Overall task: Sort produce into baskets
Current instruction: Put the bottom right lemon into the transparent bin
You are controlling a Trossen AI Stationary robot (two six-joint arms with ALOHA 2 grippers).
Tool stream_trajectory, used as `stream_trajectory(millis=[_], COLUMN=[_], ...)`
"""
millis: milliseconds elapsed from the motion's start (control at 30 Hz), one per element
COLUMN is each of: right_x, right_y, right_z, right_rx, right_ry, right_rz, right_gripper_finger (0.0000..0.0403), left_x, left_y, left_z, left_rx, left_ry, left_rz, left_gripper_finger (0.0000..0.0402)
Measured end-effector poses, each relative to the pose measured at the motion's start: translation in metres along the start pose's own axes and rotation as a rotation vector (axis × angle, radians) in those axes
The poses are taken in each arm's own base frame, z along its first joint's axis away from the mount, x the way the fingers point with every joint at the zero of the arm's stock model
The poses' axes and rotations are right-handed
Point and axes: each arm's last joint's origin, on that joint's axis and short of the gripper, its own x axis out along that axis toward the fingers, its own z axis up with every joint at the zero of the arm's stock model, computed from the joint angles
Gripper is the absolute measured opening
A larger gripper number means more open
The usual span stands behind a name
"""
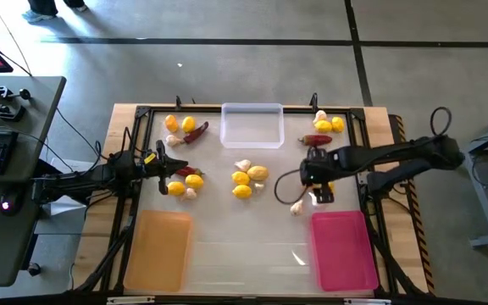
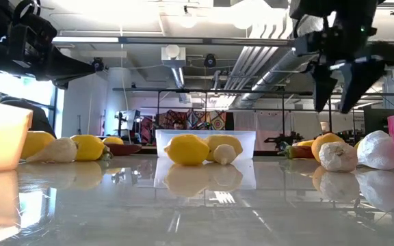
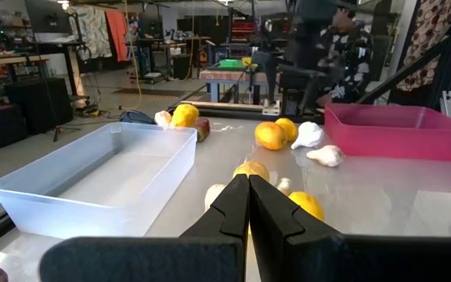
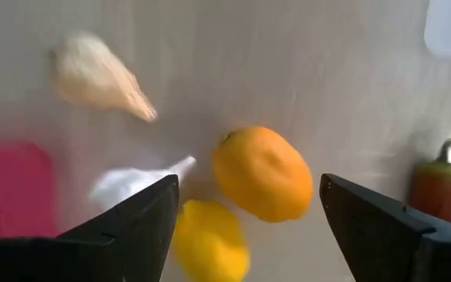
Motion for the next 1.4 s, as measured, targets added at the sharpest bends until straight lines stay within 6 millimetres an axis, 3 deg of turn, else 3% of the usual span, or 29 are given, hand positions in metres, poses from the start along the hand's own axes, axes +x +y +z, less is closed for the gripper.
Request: stream_trajectory(millis=[200,433,633,800,967,1100,1267,1400], right_x=[0.025,0.056,0.071,0.073,0.069,0.057,0.029,-0.001], right_y=[0.006,0.008,0.010,0.010,0.008,0.005,-0.006,-0.030], right_z=[0.011,0.018,0.021,0.024,0.030,0.044,0.070,0.093], right_rx=[-0.222,-0.344,-0.377,-0.342,-0.230,-0.141,0.032,0.249], right_ry=[0.101,0.237,0.286,0.254,0.228,0.176,0.062,-0.074], right_rz=[-0.033,-0.035,-0.030,-0.040,-0.052,-0.070,-0.096,-0.116], right_gripper_finger=[0.0302,0.0302,0.0299,0.0262,0.0217,0.0209,0.0215,0.0215], left_x=[0.000,0.000,0.000,0.000,0.000,0.000,0.000,0.000], left_y=[0.000,0.000,0.000,0.000,0.000,0.000,0.000,0.000], left_z=[0.000,0.000,0.000,0.000,0.000,0.000,0.000,0.000], left_rx=[0.000,0.000,0.000,0.000,0.000,0.000,0.000,0.000], left_ry=[0.000,0.000,0.000,0.000,0.000,0.000,0.000,0.000], left_rz=[0.000,0.000,0.000,0.000,0.000,0.000,0.000,0.000], left_gripper_finger=[0.0000,0.0000,0.0000,0.0000,0.0000,0.0000,0.0000,0.0000])
